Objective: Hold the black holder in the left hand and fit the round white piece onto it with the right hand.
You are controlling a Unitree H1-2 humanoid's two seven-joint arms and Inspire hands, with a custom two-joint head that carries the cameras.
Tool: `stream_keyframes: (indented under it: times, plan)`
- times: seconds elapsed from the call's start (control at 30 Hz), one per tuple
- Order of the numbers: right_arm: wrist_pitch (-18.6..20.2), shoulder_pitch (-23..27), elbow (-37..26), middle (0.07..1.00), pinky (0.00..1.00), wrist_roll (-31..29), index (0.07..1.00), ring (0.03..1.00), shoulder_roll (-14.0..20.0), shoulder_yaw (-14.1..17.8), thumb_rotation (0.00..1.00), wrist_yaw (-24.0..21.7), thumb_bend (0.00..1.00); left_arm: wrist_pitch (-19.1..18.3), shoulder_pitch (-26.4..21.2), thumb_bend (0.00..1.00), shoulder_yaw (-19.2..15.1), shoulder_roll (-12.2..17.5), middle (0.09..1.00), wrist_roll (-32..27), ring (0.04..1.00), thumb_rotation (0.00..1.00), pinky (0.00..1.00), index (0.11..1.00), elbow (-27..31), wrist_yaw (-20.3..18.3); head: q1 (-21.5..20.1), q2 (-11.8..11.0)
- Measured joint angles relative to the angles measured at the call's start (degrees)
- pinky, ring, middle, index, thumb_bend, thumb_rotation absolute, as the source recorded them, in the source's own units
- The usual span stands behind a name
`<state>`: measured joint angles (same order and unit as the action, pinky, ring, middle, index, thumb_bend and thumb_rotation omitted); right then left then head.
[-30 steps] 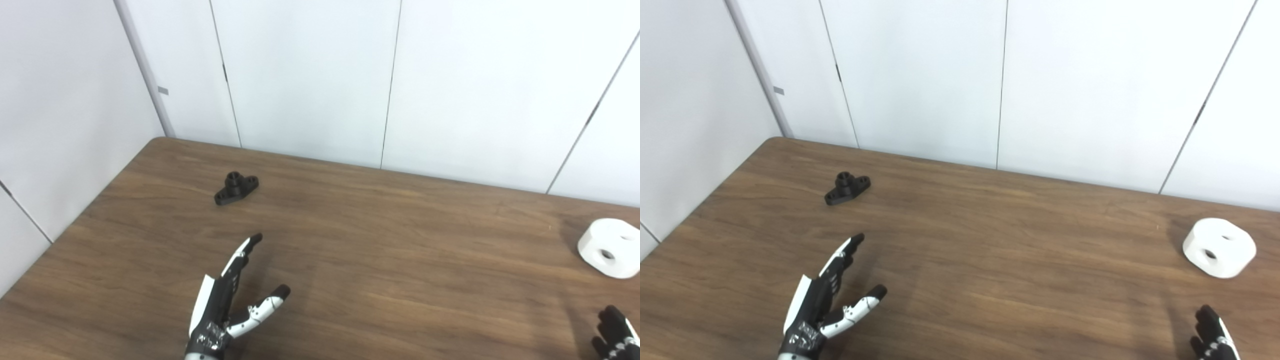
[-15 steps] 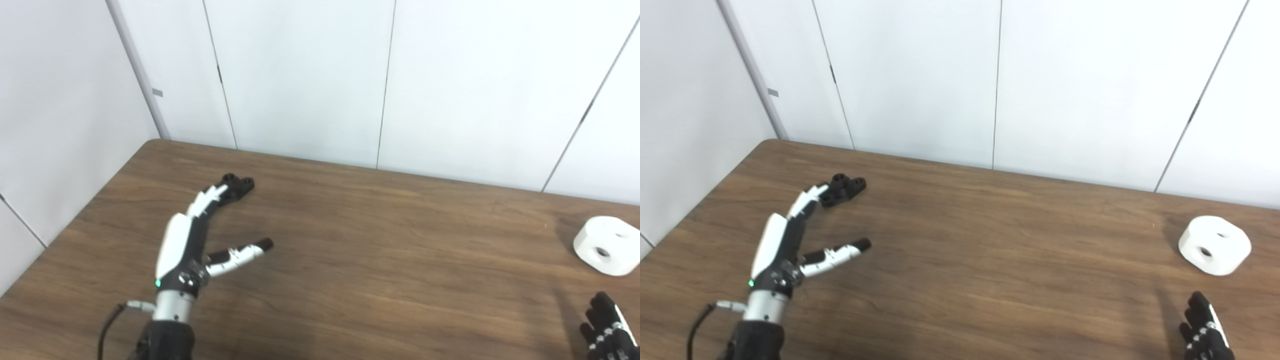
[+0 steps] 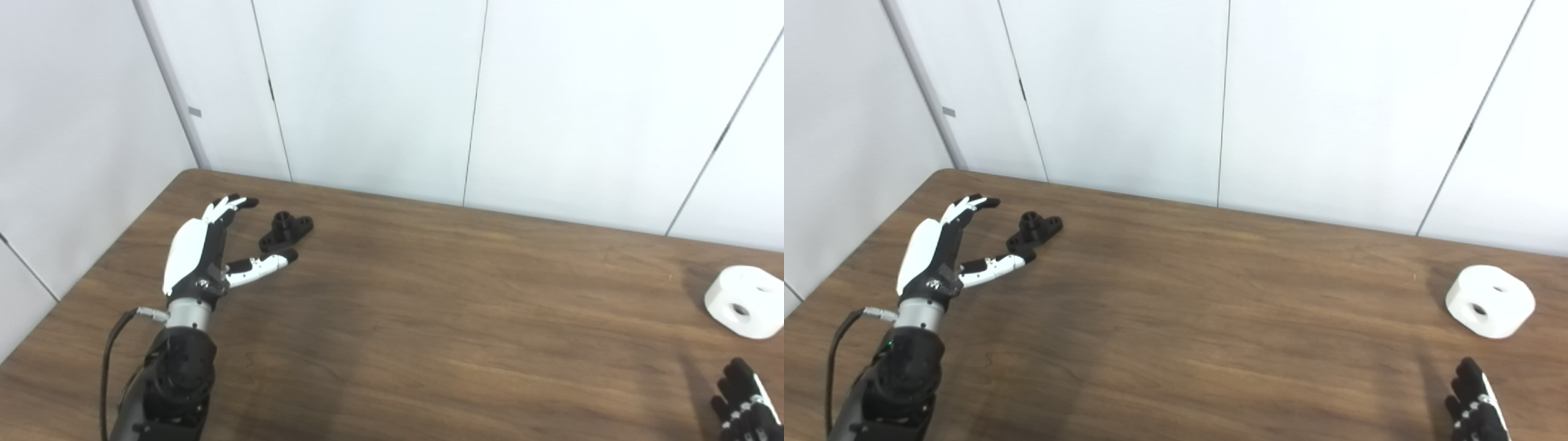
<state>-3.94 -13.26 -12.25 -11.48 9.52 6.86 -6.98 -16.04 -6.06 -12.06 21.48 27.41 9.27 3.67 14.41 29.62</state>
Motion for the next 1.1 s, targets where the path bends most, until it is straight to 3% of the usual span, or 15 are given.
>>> stream_keyframes:
  times: [0.3, 0.63, 1.1]
  plan:
    - [-0.01, -0.01, 0.00, 0.977, 1.00, 0.65, 0.957, 0.993, -0.03, -0.06, 0.95, 0.01, 0.76, -0.80, -5.45, 0.89, 1.83, 1.27, 0.934, 1.77, 0.982, 0.36, 0.96, 0.817, -8.09, 0.64, 0.00, 0.26]
    - [-0.20, 0.03, 0.00, 0.977, 1.00, 0.78, 0.957, 0.990, -0.12, -0.02, 0.95, 0.05, 0.75, -1.85, -10.19, 0.90, 6.05, 2.87, 0.965, 4.26, 0.993, 0.38, 1.00, 0.855, -18.55, 1.22, -0.09, 0.18]
    - [-0.61, 0.00, 0.03, 0.982, 1.00, 0.71, 0.962, 1.000, -0.11, 0.04, 0.96, -0.01, 0.74, -7.25, -12.88, 0.90, 9.20, 3.66, 0.981, 4.50, 1.000, 0.38, 1.00, 0.855, -23.75, 2.46, 0.09, 0.18]
